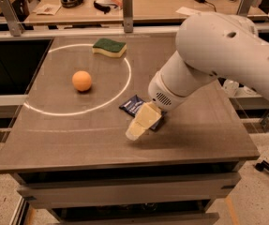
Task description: Move rxbar blueberry near orange
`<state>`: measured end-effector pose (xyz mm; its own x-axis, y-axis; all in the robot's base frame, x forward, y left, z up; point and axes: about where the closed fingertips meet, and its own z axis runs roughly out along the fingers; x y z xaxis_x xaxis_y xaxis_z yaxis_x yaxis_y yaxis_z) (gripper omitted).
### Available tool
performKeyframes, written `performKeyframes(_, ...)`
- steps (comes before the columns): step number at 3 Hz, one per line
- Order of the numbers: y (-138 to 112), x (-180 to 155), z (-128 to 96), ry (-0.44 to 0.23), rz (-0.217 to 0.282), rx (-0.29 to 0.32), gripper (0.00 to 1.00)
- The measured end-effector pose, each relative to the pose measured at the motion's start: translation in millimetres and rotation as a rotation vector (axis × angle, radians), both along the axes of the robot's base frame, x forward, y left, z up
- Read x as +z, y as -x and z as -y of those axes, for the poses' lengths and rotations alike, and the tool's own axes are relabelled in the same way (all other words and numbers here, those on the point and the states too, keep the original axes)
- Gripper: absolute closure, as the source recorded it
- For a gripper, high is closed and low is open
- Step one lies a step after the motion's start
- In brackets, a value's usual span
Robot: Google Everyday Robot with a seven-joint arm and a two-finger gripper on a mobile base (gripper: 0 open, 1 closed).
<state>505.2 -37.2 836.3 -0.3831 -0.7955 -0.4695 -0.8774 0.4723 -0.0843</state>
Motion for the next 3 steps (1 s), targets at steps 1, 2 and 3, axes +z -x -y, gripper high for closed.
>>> performKeyframes(1,-4.0,-11.1,-1.3,0.009,0.000,0.017,0.00)
performKeyframes(2,-11.4,-18.4,-5.5,0.016,0.002,0.039,0.18)
performKeyframes(3,-14.2,-24.2,-8.0,0.018,-0.007,0.054,0.41)
